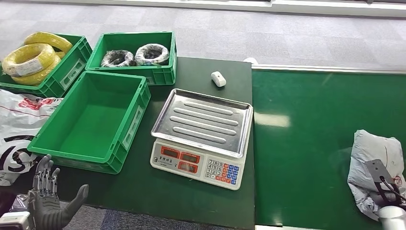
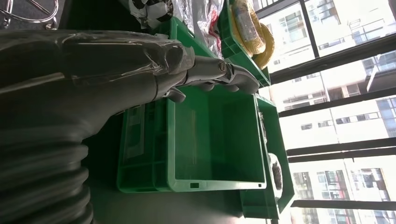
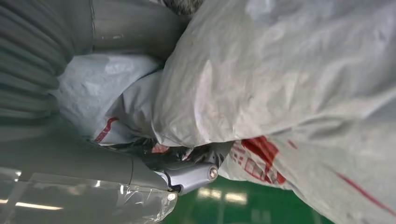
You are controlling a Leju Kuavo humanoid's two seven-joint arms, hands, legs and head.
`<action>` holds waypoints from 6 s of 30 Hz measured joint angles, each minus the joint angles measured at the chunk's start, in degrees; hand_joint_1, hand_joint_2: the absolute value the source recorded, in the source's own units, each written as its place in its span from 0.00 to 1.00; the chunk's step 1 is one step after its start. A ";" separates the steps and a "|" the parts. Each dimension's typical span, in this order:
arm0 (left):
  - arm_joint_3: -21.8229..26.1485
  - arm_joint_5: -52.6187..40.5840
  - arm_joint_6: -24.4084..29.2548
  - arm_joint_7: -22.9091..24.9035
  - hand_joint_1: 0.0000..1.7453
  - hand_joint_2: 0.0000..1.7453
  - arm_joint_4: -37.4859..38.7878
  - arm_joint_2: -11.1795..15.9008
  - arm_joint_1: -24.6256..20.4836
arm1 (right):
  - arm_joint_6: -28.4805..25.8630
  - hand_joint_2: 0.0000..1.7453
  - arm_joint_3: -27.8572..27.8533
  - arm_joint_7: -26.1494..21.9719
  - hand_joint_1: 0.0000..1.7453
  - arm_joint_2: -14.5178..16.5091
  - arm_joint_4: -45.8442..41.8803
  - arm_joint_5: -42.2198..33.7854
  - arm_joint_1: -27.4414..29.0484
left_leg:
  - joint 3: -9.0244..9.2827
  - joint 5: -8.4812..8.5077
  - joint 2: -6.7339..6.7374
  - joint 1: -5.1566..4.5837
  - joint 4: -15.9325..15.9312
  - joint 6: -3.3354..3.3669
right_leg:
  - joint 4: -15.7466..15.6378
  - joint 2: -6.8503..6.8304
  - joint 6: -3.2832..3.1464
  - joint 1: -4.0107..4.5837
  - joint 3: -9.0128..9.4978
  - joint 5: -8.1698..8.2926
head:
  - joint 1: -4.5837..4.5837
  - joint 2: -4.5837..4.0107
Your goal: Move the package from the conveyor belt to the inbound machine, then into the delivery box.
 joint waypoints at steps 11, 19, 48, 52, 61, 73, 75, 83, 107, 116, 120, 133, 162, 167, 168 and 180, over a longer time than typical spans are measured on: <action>0.07 -0.65 0.17 0.18 0.00 1.00 -2.03 -0.91 0.16 | -6.86 1.00 1.17 -12.79 1.00 8.07 -8.76 -4.81 -1.91 | -0.09 0.17 -0.10 0.02 -0.03 -0.04 | 0.08 -0.08 -0.06 0.02 -0.17 0.05 | -0.03 0.00; 0.22 -0.74 0.15 0.20 0.00 1.00 -2.14 -1.15 0.17 | -7.07 1.00 2.26 -12.89 1.00 9.38 -10.67 -6.17 -1.97 | -0.26 0.17 -0.11 0.01 -0.02 -0.03 | 0.08 -0.08 -0.06 0.01 -0.32 0.05 | -0.03 0.00; -1.84 -1.11 3.01 -1.56 0.00 1.00 -1.94 -0.76 -5.24 | -36.03 1.00 35.38 -29.54 1.00 35.97 -52.71 24.51 2.90 | -0.42 0.30 -0.05 0.16 -0.02 -0.24 | 0.20 -0.03 -0.20 0.15 -0.60 0.06 | 0.01 0.00; -1.84 -1.12 2.95 -1.53 0.00 1.00 -1.51 -0.64 -5.82 | -31.12 1.00 36.74 -24.95 0.74 35.45 -53.87 20.45 2.85 | -0.41 0.29 -0.02 0.16 -0.03 -0.25 | 0.20 -0.01 -0.22 0.15 -0.59 0.09 | 0.01 0.00; -1.73 -1.87 2.54 -0.26 0.00 1.00 -1.05 -0.45 -6.19 | -2.46 1.00 37.32 -1.86 0.00 34.45 -40.68 24.92 -4.51 | -0.39 0.40 -0.06 0.20 -0.04 -0.32 | 0.23 -0.02 -0.30 0.18 -0.59 0.16 | 0.01 0.00; -2.21 -4.26 2.91 1.64 0.00 1.00 -1.92 -0.70 -4.77 | -2.72 1.00 36.27 -1.00 0.00 34.93 -32.29 27.98 -7.13 | -0.42 0.37 -0.06 0.19 -0.03 -0.32 | 0.21 -0.02 -0.30 0.18 -0.64 0.16 | -0.01 0.00; -3.16 -6.09 1.98 2.49 0.00 1.00 -2.09 -0.63 -4.66 | -2.69 1.00 36.24 -1.54 0.00 35.06 -32.17 28.18 -7.13 | -0.41 0.38 -0.06 0.20 -0.03 -0.32 | 0.21 -0.02 -0.30 0.18 -0.63 0.16 | 0.00 0.00; -15.63 -31.22 12.28 10.34 0.00 1.00 -2.10 3.61 -7.23 | -7.40 1.00 33.88 -9.71 0.00 36.11 -34.94 20.71 -5.33 | -0.39 0.39 -0.07 0.19 0.00 -0.32 | 0.21 -0.02 -0.31 0.18 -0.68 0.18 | 0.01 0.00; -50.86 -50.36 9.45 27.35 0.99 1.00 36.24 0.95 -42.14 | -10.88 1.00 28.09 -15.67 0.00 35.11 -39.94 9.26 -2.62 | -0.45 0.43 -0.06 0.16 0.04 -0.29 | 0.21 -0.01 -0.32 0.15 -0.71 0.31 | -0.01 0.00; -49.98 -49.38 14.04 28.35 1.00 1.00 40.67 -0.18 -44.63 | -15.08 1.00 26.96 -17.64 0.00 33.96 -43.60 6.82 0.82 | -0.45 0.43 -0.06 0.17 0.03 -0.29 | 0.21 -0.01 -0.32 0.16 -0.71 0.31 | -0.02 0.00; -47.04 -50.46 15.88 28.53 1.00 1.00 37.69 0.34 -44.67 | -18.11 1.00 25.81 -19.09 0.00 33.12 -48.77 5.69 4.90 | -0.47 0.42 -0.05 0.17 0.03 -0.29 | 0.21 -0.01 -0.32 0.16 -0.72 0.30 | -0.01 0.00; -32.02 -47.66 23.85 28.78 1.00 1.00 19.49 4.33 -45.96 | -22.99 1.00 23.23 -23.61 0.00 29.73 -68.15 0.96 18.42 | -0.49 0.42 -0.04 0.17 0.01 -0.29 | 0.21 -0.01 -0.32 0.17 -0.74 0.30 | -0.01 0.00; -34.73 -22.16 -12.43 27.66 1.00 1.00 31.07 11.44 -42.74 | -24.62 1.00 28.86 -25.96 0.00 25.17 -62.45 -5.81 13.31 | -0.49 0.43 -0.01 0.16 0.01 -0.29 | 0.22 0.06 -0.32 0.16 -0.73 0.30 | -0.01 0.00; -35.49 -23.78 -9.59 28.44 1.00 1.00 32.74 11.55 -42.77 | -24.77 1.00 29.27 -25.86 0.00 25.11 -62.40 -5.66 13.32 | -0.48 0.43 0.00 0.17 0.01 -0.29 | 0.22 0.06 -0.32 0.16 -0.74 0.30 | -0.01 0.00; -35.57 -23.78 -9.42 28.49 1.00 1.00 32.91 11.55 -42.79 | -24.77 1.00 29.28 -25.78 0.00 25.12 -62.40 -5.56 13.34 | -0.48 0.43 0.00 0.17 0.01 -0.29 | 0.22 0.06 -0.32 0.16 -0.74 0.30 | -0.01 0.00; -35.10 -20.15 -5.51 28.64 1.00 1.00 31.95 11.47 -43.00 | -24.03 1.00 29.18 -25.20 0.00 25.53 -62.85 -3.44 13.93 | -0.48 0.43 0.03 0.17 0.01 -0.29 | 0.22 0.06 -0.32 0.17 -0.75 0.30 | 0.00 0.00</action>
